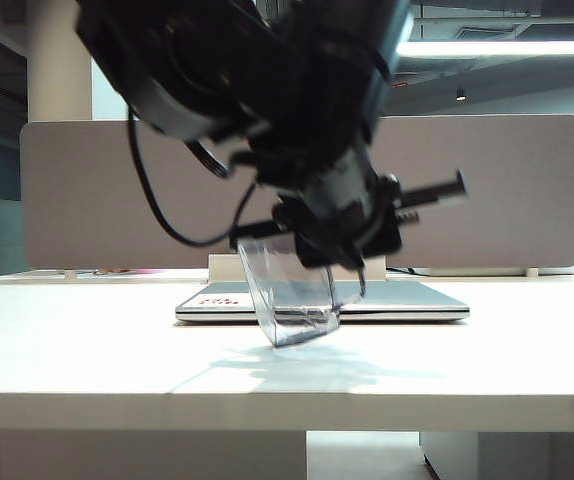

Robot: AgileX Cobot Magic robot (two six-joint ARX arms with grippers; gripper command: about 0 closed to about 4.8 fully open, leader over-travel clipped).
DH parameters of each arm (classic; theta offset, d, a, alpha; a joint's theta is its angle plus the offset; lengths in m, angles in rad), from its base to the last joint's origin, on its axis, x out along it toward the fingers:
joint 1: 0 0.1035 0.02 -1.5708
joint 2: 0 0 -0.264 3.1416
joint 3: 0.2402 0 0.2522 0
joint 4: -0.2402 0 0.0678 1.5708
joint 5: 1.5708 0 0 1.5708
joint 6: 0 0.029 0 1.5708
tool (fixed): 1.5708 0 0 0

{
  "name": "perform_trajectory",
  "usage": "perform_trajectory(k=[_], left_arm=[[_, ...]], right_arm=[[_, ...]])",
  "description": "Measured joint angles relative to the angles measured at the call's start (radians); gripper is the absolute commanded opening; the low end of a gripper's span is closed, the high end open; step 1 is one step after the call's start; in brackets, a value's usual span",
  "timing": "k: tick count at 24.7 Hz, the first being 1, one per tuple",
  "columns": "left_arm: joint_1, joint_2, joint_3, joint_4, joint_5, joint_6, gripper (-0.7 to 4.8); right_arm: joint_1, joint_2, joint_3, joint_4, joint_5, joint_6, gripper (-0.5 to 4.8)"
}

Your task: Pick up the water cup and place it on the side of the laptop close to you.

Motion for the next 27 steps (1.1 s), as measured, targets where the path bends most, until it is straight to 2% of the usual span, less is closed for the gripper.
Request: perform_trajectory(k=[8,12,20,24,27], left_arm=[[-0.02,0.066,0.064,-0.007,-0.016,0.005,-0.01],[-0.039,0.069,0.064,-0.018,-0.014,0.007,0.64],[-0.044,0.095,0.063,-0.021,0.0,0.001,0.68],[-0.044,0.097,0.063,-0.02,0.0,0.001,1.23],[-0.044,0.097,0.063,-0.017,0.0,0.022,1.26]], right_arm=[[0.0,0.0,0.0,0.0,-0.035,0.001,-0.06],[0.0,0.0,0.0,0.0,-0.041,0.001,-0.06],[0.0,0.0,0.0,0.0,-0.059,0.001,-0.06],[0.0,0.0,0.0,0.0,-0.072,0.001,-0.06],[0.0,0.0,0.0,0.0,-0.074,0.001,-0.06]])
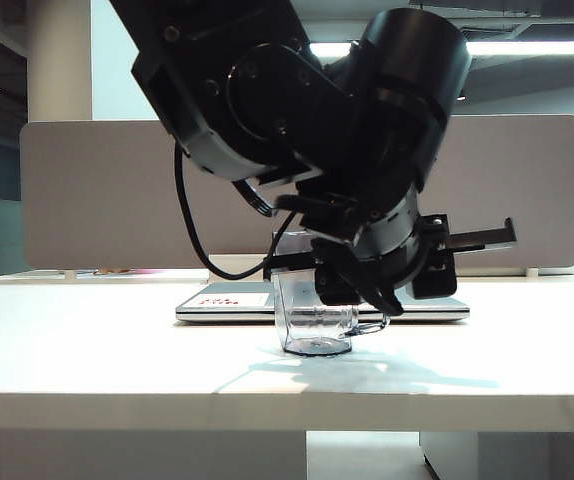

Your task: Pick up the water cup and place it on the side of the laptop close to you.

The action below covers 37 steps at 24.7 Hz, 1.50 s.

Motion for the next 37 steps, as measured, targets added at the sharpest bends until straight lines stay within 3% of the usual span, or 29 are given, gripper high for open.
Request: perform_trajectory(k=[7,16,28,37], left_arm=[[-0.02,-0.016,0.0,-0.011,-0.007,0.047,1.3],[-0.034,-0.053,0.0,-0.132,-0.01,0.05,1.3],[-0.056,-0.071,0.0,-0.198,0.002,0.047,1.3],[-0.086,-0.14,0.0,-0.379,0.072,0.047,1.29]], right_arm=[[0.0,0.0,0.0,0.0,-0.001,0.0,-0.06],[0.0,0.0,0.0,0.0,-0.001,0.0,-0.06],[0.001,0.0,0.0,0.0,-0.003,0.001,-0.06],[0.001,0.0,0.0,0.0,-0.058,0.002,-0.06]])
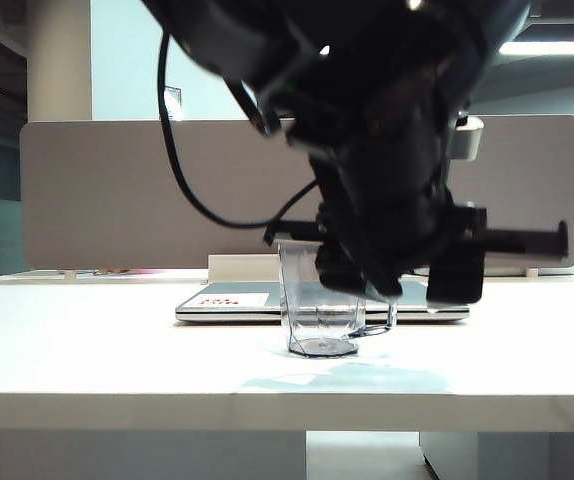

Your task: Pick up the water cup and place it on the side of the laptop close to you.

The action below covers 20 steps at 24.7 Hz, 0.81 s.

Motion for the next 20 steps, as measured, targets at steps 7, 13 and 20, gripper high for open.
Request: perform_trajectory(k=[7,13,20], left_arm=[[0.003,-0.114,0.0,-0.119,0.038,0.014,0.94],[0.006,-0.312,0.0,-0.126,-0.072,0.254,-0.06],[0.105,-0.457,0.0,-0.168,-0.093,0.317,-0.06]], right_arm=[[0.001,0.0,0.0,0.0,-0.148,0.0,-0.06],[0.001,0.0,0.0,0.0,-0.16,0.0,-0.06],[0.001,0.0,0.0,0.0,-0.218,0.0,-0.06]])
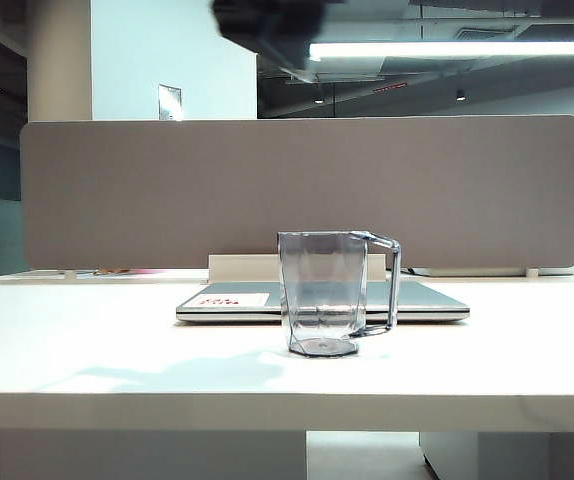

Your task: Pick up the water cup and place it on the side of the laptop close to you.

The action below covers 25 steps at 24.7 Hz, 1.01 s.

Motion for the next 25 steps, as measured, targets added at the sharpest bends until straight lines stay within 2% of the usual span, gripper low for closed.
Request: perform_trajectory(k=[4,5,8,15,18,25], left_arm=[[0.06,-0.021,0.0,-0.097,0.02,0.027,-0.06],[0.091,-0.026,0.0,-0.156,0.055,0.031,-0.06],[0.14,-0.026,-0.008,-0.201,0.114,0.039,-0.06],[0.255,-0.035,-0.048,-0.196,0.186,0.055,-0.06],[0.359,-0.089,-0.126,-0.151,0.276,0.057,-0.06],[0.449,-0.203,-0.253,-0.056,0.294,0.057,-0.06]], right_arm=[[0.0,0.0,0.0,0.0,-0.048,0.002,-0.06],[0.0,0.0,0.0,0.0,-0.06,0.019,-0.06],[0.0,0.0,0.0,0.0,-0.066,0.065,-0.06],[0.0,0.0,0.0,0.0,-0.066,0.079,-0.06],[0.0,0.0,0.0,0.0,-0.065,0.079,-0.06],[0.0,0.0,0.0,0.0,-0.064,0.079,-0.06]])
